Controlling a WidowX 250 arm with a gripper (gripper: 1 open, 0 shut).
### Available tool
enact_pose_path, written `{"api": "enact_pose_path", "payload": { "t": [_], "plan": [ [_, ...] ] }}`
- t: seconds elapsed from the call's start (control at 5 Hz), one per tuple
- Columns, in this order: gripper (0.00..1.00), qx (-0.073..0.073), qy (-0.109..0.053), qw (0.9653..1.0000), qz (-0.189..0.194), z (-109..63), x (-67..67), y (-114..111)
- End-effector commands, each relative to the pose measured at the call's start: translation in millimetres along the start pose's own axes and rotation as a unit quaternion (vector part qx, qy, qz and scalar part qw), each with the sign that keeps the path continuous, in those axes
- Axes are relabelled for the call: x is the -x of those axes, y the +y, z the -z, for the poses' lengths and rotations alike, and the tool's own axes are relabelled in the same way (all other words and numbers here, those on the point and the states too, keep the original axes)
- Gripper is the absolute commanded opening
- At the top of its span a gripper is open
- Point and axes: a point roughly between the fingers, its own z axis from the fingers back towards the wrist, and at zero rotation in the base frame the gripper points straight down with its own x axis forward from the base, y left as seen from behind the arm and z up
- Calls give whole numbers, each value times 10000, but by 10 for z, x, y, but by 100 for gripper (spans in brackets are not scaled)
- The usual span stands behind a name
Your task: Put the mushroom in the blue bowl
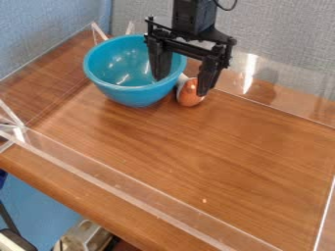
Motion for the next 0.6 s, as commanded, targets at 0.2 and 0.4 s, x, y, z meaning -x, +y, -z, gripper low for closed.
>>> {"api": "enact_pose_path", "payload": {
  "t": [0.2, 0.4],
  "plan": [
    [100, -115, -143, 9997, -166, 42, -205, -31],
    [100, -155, -184, 9994, -252, 55, -296, 4]
  ]
}}
